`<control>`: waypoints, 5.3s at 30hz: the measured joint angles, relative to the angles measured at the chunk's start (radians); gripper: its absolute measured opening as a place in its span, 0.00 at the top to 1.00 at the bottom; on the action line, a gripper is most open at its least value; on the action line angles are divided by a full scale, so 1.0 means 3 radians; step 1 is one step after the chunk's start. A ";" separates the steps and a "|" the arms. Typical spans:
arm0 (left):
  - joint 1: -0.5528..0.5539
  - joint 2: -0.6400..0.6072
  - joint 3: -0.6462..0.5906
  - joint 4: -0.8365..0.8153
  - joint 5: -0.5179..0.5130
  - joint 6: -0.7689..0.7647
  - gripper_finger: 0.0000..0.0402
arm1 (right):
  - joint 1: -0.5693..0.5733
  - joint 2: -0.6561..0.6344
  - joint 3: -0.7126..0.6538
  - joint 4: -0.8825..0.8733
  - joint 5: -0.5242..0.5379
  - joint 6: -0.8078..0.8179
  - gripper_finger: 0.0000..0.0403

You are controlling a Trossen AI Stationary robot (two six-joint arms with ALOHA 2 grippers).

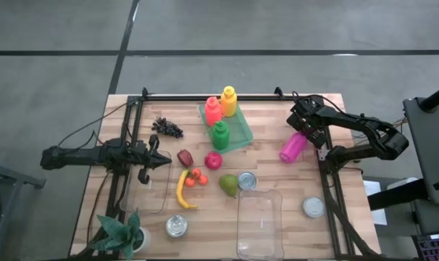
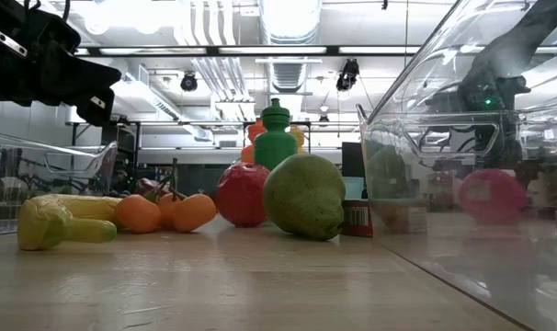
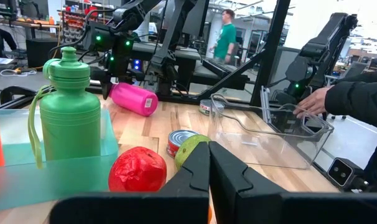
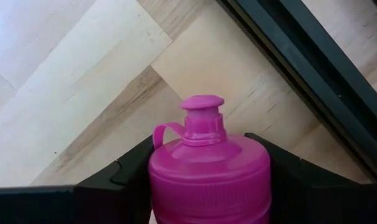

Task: Pick & Place Food Item
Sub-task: Put the pink water bottle into the green bin

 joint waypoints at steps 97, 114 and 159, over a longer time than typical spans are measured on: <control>-0.0001 0.0000 0.0000 -0.0001 0.0000 0.0000 1.00 | 0.0000 -0.0001 -0.0107 -0.0007 0.0057 -0.0024 0.43; 0.0000 0.0000 0.0000 0.0000 0.0000 0.0000 1.00 | 0.0000 0.0001 -0.0107 -0.0001 0.0107 -0.0139 0.41; -0.0001 -0.0001 0.0000 0.0000 -0.0001 0.0000 1.00 | 0.0060 0.0001 -0.0149 0.0014 0.0334 -0.0212 0.39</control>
